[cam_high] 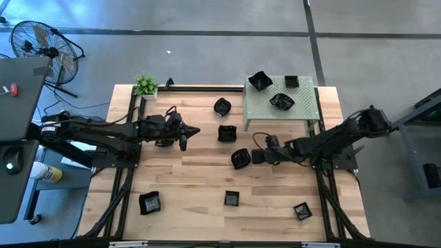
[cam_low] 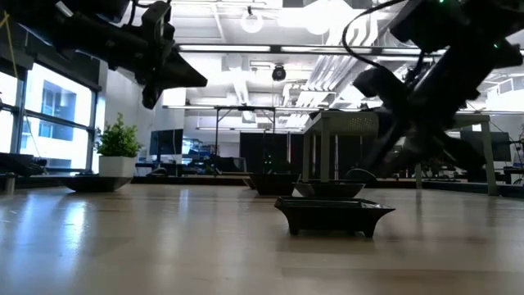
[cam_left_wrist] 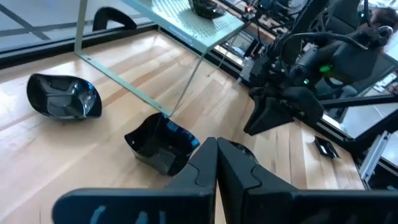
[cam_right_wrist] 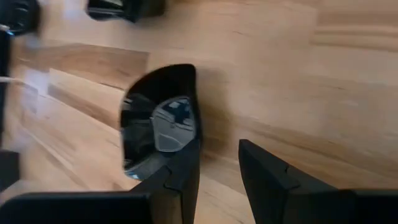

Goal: Pick & Place Mini shaped plates
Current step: Stack the leaf-shaped plate on top of the leaf-shaped plates on the shelf

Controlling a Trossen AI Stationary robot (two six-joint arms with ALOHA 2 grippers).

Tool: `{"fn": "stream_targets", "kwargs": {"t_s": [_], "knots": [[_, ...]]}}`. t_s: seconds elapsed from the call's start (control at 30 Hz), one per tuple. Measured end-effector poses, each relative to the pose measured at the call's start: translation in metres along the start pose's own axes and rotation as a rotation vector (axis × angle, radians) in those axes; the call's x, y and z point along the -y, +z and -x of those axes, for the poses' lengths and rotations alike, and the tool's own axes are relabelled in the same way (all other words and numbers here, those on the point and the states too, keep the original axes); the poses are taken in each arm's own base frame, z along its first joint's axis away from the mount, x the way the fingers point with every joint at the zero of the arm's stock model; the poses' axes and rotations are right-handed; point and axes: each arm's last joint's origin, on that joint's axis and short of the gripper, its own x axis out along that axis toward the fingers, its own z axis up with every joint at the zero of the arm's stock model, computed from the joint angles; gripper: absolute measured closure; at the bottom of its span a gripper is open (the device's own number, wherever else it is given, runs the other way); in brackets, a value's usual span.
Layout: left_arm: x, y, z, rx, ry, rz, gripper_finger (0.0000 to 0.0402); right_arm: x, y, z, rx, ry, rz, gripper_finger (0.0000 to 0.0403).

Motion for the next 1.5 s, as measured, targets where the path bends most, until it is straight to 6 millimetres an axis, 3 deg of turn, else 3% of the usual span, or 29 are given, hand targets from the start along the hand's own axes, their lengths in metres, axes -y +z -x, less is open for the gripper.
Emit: {"fn": "stream_targets", "kwargs": {"t_s": [0.43, 0.8, 1.0, 1.3, 1.5], "knots": [[0.0, -0.001, 0.0, -0.011, -0.007, 0.0, 0.0401, 0.0, -0.008, -0.026, -0.017, 0.029, -0.034, 0.0303], [0.0, -0.001, 0.0, -0.014, -0.005, -0.001, 0.0401, 0.0, -0.009, -0.026, -0.013, 0.024, -0.029, 0.0397], [0.0, -0.001, 0.0, -0.015, -0.006, 0.0, 0.0401, -0.003, -0.008, -0.023, -0.015, 0.045, -0.02, 0.0393], [0.0, -0.001, 0.0, -0.012, -0.003, 0.0, 0.0401, -0.03, 0.009, 0.014, 0.013, 0.169, 0.073, 0.0398], [0.0, -0.001, 0.0, -0.011, -0.002, -0.001, 0.0401, -0.068, 0.048, 0.063, -0.021, 0.14, 0.314, 0.0398]]}}
